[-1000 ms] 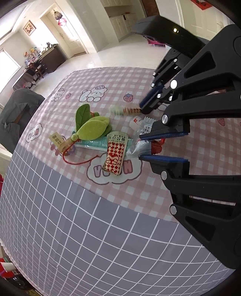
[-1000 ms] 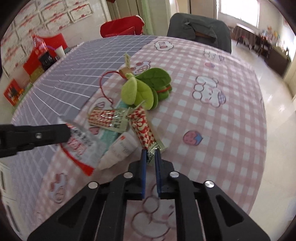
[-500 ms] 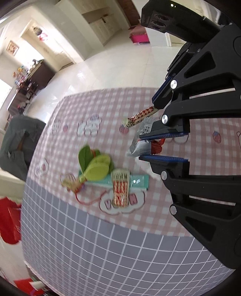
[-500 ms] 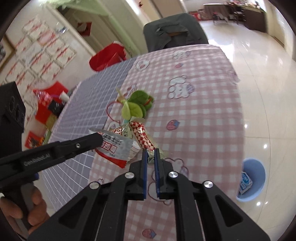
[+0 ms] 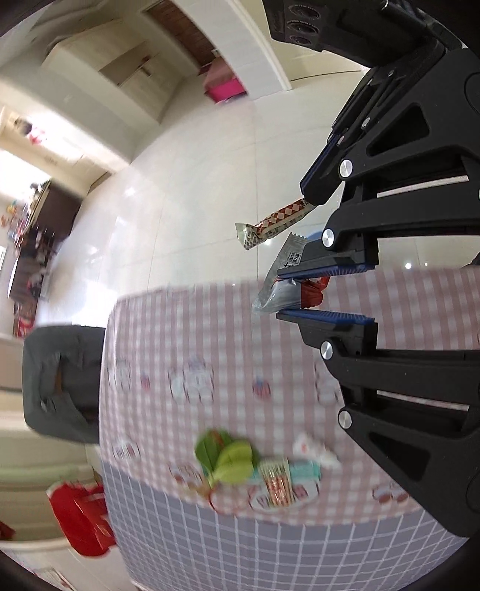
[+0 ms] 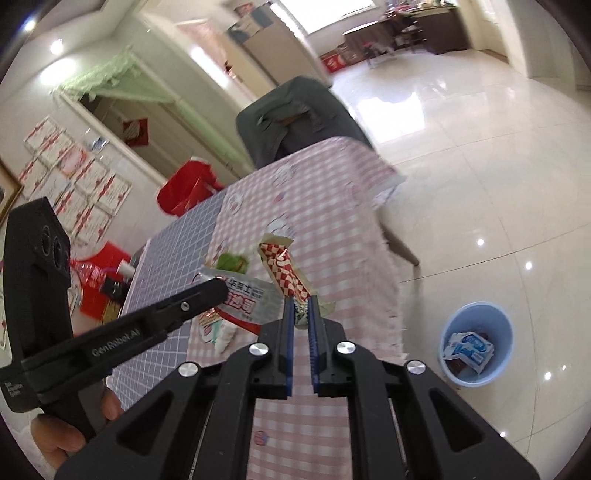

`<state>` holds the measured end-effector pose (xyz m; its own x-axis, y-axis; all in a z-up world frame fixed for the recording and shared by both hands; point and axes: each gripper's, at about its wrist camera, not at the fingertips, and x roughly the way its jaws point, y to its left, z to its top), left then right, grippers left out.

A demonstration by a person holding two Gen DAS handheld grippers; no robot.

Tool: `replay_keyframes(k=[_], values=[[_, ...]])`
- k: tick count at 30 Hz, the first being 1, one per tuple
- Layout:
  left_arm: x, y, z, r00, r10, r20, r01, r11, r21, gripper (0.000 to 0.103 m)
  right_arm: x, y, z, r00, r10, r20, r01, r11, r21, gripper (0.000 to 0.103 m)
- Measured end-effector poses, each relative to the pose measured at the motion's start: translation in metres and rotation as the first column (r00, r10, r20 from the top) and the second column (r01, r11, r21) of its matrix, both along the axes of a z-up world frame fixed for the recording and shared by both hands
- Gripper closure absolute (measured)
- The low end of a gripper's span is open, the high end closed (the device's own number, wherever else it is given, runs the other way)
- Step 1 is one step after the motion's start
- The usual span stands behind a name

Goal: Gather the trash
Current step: 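Carry both items over the blue bucket and open the left then right tool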

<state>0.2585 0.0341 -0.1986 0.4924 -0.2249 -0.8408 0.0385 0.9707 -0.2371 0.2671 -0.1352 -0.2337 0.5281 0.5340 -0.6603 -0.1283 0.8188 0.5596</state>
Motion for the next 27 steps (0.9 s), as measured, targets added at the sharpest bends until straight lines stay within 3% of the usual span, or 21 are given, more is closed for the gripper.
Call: replay_keyframes(k=[12,19,21,23,27], values=[[0.025,-0.128,-0.012,0.985,-0.171,-0.026,0.172,0.983,0.062,0.087,-0.01,-0.121,-0.007,0.979,-0.205,-0.014,0.205,0.979,-0.016,0.095],[0.037,-0.174,-0.023,0.976,-0.212,-0.045,0.215,0.973,0.083,0.085,-0.015,-0.158,-0.013,0.963,-0.268,-0.019,0.267,0.963,-0.016,0.095],[0.039,-0.183,-0.026,0.973,-0.225,-0.051,0.228,0.971,0.071,0.077,-0.017,-0.166,-0.014,0.959,-0.282,-0.018,0.282,0.959,-0.017,0.095],[0.039,-0.19,-0.027,0.972,-0.229,-0.046,0.232,0.969,0.083,0.048,-0.016,-0.171,-0.015,0.957,-0.288,-0.021,0.288,0.957,-0.018,0.095],[0.04,-0.198,-0.03,0.97,-0.237,-0.052,0.241,0.966,0.09,0.047,-0.017,-0.177,-0.017,0.954,-0.299,-0.025,0.299,0.954,-0.019,0.095]])
